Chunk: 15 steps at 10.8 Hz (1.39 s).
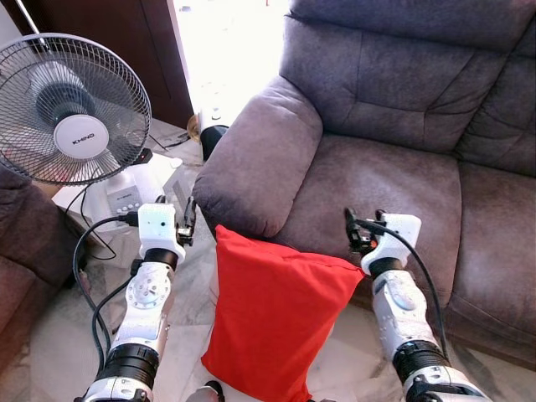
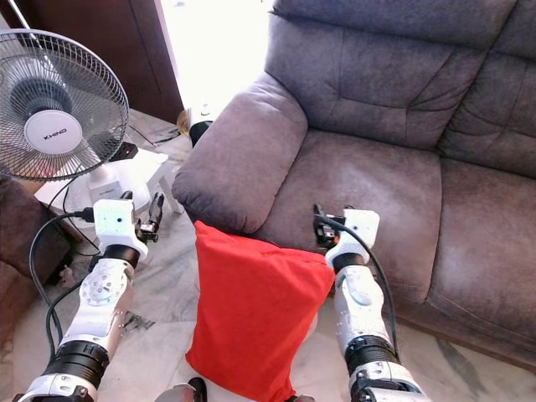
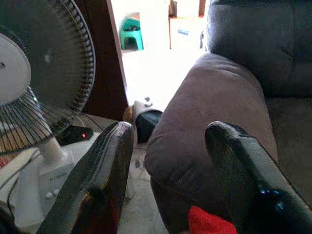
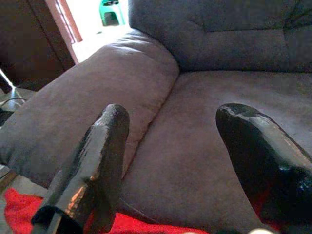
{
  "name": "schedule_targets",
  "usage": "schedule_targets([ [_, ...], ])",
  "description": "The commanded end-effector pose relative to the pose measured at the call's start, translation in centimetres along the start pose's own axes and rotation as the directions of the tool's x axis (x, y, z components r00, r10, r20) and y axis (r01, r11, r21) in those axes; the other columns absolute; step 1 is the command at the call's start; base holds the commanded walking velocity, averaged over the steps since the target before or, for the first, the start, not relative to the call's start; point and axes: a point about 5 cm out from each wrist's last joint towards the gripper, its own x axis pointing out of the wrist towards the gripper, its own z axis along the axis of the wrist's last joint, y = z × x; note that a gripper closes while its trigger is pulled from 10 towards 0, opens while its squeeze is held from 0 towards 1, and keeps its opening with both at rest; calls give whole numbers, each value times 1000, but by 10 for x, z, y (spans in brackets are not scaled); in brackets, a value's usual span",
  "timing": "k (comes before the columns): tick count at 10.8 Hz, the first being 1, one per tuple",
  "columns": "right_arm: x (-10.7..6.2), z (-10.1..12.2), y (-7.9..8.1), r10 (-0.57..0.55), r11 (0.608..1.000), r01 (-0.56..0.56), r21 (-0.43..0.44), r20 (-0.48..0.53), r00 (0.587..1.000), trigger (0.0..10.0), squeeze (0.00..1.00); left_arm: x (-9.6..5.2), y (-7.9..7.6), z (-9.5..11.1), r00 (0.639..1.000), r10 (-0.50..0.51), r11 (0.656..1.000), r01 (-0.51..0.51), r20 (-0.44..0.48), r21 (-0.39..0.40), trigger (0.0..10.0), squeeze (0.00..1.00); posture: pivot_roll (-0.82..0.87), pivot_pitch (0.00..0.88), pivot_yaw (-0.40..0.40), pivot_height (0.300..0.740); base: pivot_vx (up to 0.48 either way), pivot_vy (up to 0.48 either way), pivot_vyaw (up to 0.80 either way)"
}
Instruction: Move the pillow to the sofa from floor
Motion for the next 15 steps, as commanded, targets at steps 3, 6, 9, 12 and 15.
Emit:
schedule_targets([
  [3,-7,-15,-1,-22,1000,22,-2,-77,997,10000,0,-3,0,-5,999,4,999,-6,-43,-39,10000,0,124,187,-1,740,0,0,0],
  [6,-7,-14,-2,-22,1000,22,10,-73,997,10000,0,-3,2,-6,998,3,999,-6,-61,-48,10000,0,122,189,1,740,0,328,-229],
  [9,-4,-13,0,-32,999,34,25,-81,996,10000,0,-3,2,-5,998,-2,999,-1,-66,-48,10000,0,127,188,2,740,0,406,0],
  [12,-3,-11,1,-31,999,33,37,-70,997,10000,0,-2,2,-5,998,-11,999,8,-69,-46,10000,0,128,187,3,740,0,446,-208],
  [15,-2,-10,0,-49,998,53,40,-75,996,10000,0,-1,0,-2,998,-31,999,29,-56,-34,10000,0,129,183,6,740,0,143,0],
])
